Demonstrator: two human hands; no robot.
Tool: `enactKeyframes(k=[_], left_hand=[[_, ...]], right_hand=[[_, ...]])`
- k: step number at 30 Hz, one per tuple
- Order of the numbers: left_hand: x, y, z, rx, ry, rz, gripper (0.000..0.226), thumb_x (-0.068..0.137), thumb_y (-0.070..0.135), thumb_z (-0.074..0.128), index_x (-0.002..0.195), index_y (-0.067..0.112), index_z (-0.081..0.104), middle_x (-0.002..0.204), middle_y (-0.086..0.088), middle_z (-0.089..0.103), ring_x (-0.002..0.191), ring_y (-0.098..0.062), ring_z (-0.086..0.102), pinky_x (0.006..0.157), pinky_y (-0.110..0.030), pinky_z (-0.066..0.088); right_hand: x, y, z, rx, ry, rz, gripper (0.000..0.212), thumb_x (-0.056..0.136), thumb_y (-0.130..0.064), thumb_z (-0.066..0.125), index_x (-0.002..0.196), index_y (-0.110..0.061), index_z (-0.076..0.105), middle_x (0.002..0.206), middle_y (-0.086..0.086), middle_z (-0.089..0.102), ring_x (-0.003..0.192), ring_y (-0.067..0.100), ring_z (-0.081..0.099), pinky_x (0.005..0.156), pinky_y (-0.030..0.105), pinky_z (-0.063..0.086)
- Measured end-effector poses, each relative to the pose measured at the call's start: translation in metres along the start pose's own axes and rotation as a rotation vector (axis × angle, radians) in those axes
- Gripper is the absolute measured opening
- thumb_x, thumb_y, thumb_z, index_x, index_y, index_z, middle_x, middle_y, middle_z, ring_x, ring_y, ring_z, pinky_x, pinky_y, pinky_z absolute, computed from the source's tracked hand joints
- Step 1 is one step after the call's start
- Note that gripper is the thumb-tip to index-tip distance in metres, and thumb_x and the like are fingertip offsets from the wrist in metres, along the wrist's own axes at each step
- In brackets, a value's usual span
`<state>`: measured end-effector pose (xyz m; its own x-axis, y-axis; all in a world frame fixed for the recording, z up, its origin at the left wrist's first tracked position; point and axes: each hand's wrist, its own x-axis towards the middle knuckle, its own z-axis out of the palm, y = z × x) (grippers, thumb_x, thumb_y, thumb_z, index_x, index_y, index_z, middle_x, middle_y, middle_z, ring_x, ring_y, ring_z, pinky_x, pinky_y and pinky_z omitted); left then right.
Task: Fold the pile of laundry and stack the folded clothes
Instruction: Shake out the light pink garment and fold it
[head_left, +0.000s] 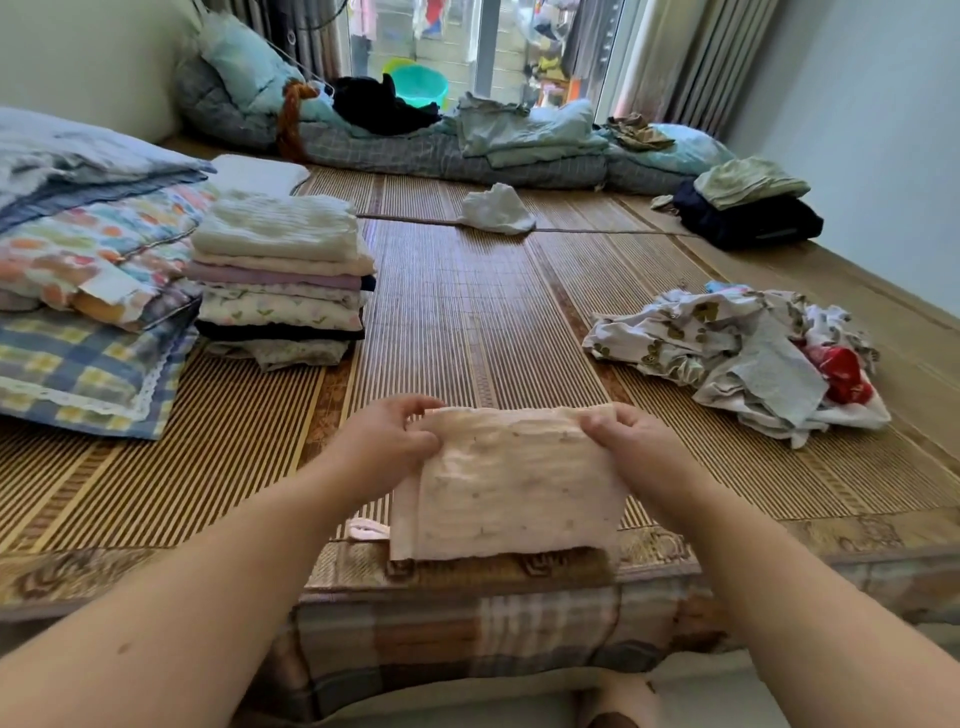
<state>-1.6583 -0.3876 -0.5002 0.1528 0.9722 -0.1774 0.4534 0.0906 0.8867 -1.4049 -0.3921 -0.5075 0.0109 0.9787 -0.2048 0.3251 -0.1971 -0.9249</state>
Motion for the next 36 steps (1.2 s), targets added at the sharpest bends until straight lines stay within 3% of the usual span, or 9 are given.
enactKeyframes(k=[3,6,8,12,19,23,27,30,36], left_hand=[[0.023,-0.012,0.01,0.267,0.144,-0.01,0.051,0.095,0.033,0.055,0.143,0.025,0.039,0.139,-0.002,0.05,0.123,-0.02,0.051,0.09,-0.033,0.049],[0.024,-0.022,0.021,0.636,0.11,0.129,0.059,0.093,0.05,0.049,0.146,0.034,0.03,0.156,0.005,0.026,0.144,-0.017,0.022,0.115,-0.05,0.025],[0.016,-0.021,0.032,0.786,-0.079,0.236,0.061,0.092,0.059,0.042,0.147,0.042,0.021,0.159,0.011,0.01,0.148,-0.015,0.004,0.118,-0.055,0.01],[-0.003,-0.03,0.049,1.019,-0.366,0.264,0.077,0.089,0.068,0.037,0.148,0.045,-0.007,0.159,0.008,-0.015,0.146,-0.018,-0.016,0.116,-0.057,-0.007],[0.015,-0.05,0.027,0.974,-0.138,0.157,0.057,0.101,0.026,0.028,0.147,0.05,0.004,0.162,0.005,-0.004,0.147,-0.021,-0.013,0.113,-0.06,-0.01],[0.033,-0.056,0.011,0.853,0.059,0.032,0.059,0.098,0.028,0.033,0.149,0.045,0.007,0.162,0.002,-0.004,0.147,-0.022,-0.014,0.112,-0.059,-0.009],[0.043,-0.051,0.002,0.786,0.069,-0.044,0.063,0.096,0.042,0.042,0.149,0.043,0.009,0.162,0.002,-0.009,0.147,-0.023,-0.016,0.114,-0.058,-0.007],[0.052,-0.051,-0.007,0.766,0.054,-0.106,0.061,0.095,0.046,0.043,0.148,0.045,0.013,0.161,0.003,-0.01,0.147,-0.022,-0.014,0.114,-0.058,-0.004],[0.076,-0.065,-0.04,0.71,0.074,-0.284,0.064,0.093,0.053,0.042,0.149,0.044,0.012,0.162,0.003,-0.006,0.148,-0.023,-0.009,0.115,-0.06,0.001]], right_hand=[[0.017,0.001,0.009,-0.245,0.109,0.049,0.056,0.092,-0.046,0.056,0.141,-0.024,0.04,0.13,0.003,0.053,0.118,0.025,0.052,0.099,0.048,0.045],[0.0,0.008,0.018,-0.535,0.173,-0.089,0.06,0.093,-0.043,0.056,0.146,-0.028,0.033,0.145,-0.003,0.044,0.13,0.015,0.043,0.104,0.036,0.04],[-0.013,0.017,0.027,-0.665,0.098,-0.211,0.056,0.094,-0.041,0.055,0.145,-0.029,0.036,0.148,-0.01,0.04,0.132,0.007,0.039,0.109,0.029,0.036],[-0.01,0.038,0.042,-1.087,-0.124,-0.144,0.071,0.093,-0.06,0.038,0.152,-0.033,0.01,0.16,-0.013,0.002,0.147,0.007,-0.005,0.119,0.042,0.004],[0.024,0.028,0.069,-1.244,-0.218,-0.028,0.077,0.092,-0.068,0.015,0.153,-0.026,-0.004,0.161,-0.006,-0.011,0.147,0.012,-0.012,0.115,0.052,-0.007],[0.065,0.012,0.093,-1.306,-0.121,0.038,0.086,0.089,-0.071,0.008,0.154,-0.016,0.0,0.162,0.003,-0.002,0.149,0.021,-0.005,0.115,0.055,-0.004],[0.124,-0.011,0.119,-1.368,0.004,0.175,0.089,0.088,-0.073,0.012,0.145,-0.01,0.039,0.15,0.014,0.039,0.139,0.03,0.035,0.113,0.051,0.022],[0.161,-0.042,0.141,-1.369,0.028,0.225,0.082,0.091,-0.07,0.019,0.133,-0.008,0.052,0.137,0.015,0.053,0.121,0.031,0.052,0.095,0.041,0.041],[0.213,-0.07,0.153,-1.211,0.117,-0.016,0.063,0.089,-0.066,0.042,0.121,-0.014,0.057,0.12,0.009,0.061,0.104,0.026,0.059,0.086,0.039,0.051]])
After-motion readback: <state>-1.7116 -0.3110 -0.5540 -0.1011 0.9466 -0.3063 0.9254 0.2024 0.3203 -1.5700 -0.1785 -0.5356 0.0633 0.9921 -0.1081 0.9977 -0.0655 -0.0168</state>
